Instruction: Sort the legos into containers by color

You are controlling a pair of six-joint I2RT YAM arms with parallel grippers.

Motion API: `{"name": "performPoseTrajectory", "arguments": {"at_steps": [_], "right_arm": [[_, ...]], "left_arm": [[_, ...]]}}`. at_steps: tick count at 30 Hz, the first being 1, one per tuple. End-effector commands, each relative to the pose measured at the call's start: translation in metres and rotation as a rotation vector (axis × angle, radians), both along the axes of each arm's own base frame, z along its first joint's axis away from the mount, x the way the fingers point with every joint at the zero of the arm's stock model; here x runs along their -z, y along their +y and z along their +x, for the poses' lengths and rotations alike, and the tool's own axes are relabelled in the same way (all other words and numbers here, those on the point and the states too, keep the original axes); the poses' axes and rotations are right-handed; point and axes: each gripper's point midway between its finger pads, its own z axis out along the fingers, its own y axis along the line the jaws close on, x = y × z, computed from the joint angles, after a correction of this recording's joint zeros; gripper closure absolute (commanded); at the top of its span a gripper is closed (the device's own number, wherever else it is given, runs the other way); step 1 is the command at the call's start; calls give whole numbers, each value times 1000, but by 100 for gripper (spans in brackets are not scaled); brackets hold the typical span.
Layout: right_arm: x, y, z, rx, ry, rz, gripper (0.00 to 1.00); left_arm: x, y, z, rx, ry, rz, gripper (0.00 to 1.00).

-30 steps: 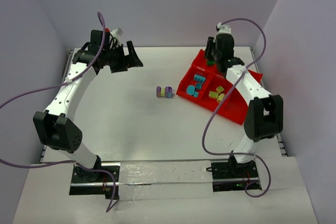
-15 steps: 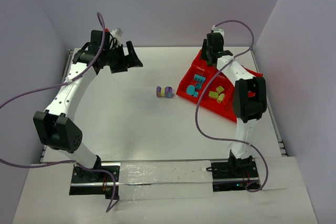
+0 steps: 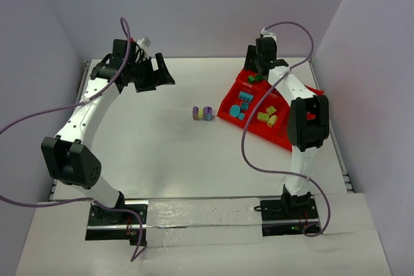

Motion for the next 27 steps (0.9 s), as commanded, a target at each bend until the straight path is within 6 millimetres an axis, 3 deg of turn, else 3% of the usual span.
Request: {"name": "performPoseTrajectory", "arguments": {"at_steps": [1,2,4,7,12,17,21,22,27], "right_arm": [[-56,49,-32,-223,-130,53,30],[-56,59,-42,-279,-141,39,30],[-66,106,-73,-469,-174,38,29],[-41,159,-120,-764,-162,-87,29],[-4,194,-167,-1032,-155,-189,31],[8,199,-172,-1156,-186,-303,28],[16,201,-157,-1224,-147,-426,27],[27,200,-160,-1232,-106,-428,27],[45,201,-152,-1303,-31,-529,27]], "left_arm": [[-13,4,-3,-25,-53,4,5],[-12,4,-3,-29,-51,7,5],[-10,5,-3,-35,-45,11,5],[-9,6,-4,-36,-43,14,5],[-10,9,-7,-43,-47,25,5],[-5,8,-10,-36,-35,20,5],[-3,7,-11,-34,-33,10,6],[-3,7,-11,-33,-32,9,6],[-3,7,-12,-29,-36,12,6]]}}
